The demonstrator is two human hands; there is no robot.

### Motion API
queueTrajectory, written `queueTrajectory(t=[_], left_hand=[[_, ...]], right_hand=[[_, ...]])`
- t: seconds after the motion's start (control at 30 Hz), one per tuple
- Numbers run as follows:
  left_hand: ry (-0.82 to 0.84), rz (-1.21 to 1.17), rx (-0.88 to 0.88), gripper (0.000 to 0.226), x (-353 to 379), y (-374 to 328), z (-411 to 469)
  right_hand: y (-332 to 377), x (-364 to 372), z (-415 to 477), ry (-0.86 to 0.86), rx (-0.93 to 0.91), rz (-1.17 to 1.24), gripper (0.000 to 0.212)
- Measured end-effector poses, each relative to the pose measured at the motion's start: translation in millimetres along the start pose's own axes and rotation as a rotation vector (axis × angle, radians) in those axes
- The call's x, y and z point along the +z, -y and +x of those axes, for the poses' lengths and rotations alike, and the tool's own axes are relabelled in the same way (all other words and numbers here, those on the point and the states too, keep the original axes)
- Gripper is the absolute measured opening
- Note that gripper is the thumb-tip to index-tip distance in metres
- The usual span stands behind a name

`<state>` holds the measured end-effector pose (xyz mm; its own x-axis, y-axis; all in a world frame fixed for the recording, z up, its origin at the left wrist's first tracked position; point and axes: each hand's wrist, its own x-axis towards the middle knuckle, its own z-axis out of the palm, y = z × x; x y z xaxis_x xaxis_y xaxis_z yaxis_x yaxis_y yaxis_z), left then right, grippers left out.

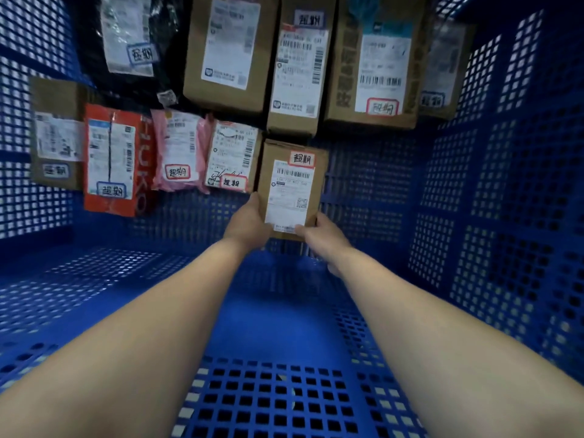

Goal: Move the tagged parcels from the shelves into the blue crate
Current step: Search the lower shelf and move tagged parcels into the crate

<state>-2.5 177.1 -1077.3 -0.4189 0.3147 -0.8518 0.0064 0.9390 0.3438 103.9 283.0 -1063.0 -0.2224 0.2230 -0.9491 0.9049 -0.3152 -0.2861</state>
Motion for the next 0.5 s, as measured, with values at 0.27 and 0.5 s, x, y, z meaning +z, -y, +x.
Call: queueTrajectory(t=[0.27, 0.5], left_hand=[[-0.025, 0.293, 0.029, 0.032, -36, -28, -51], [-0.11, 0.584, 0.177, 0.024, -90, -80, -147]], right_hand=[[17, -11, -56, -0.032, -0.167, -0.38, 0.05], [66, -43, -165, -0.116, -0.299, -0.823, 0.056]])
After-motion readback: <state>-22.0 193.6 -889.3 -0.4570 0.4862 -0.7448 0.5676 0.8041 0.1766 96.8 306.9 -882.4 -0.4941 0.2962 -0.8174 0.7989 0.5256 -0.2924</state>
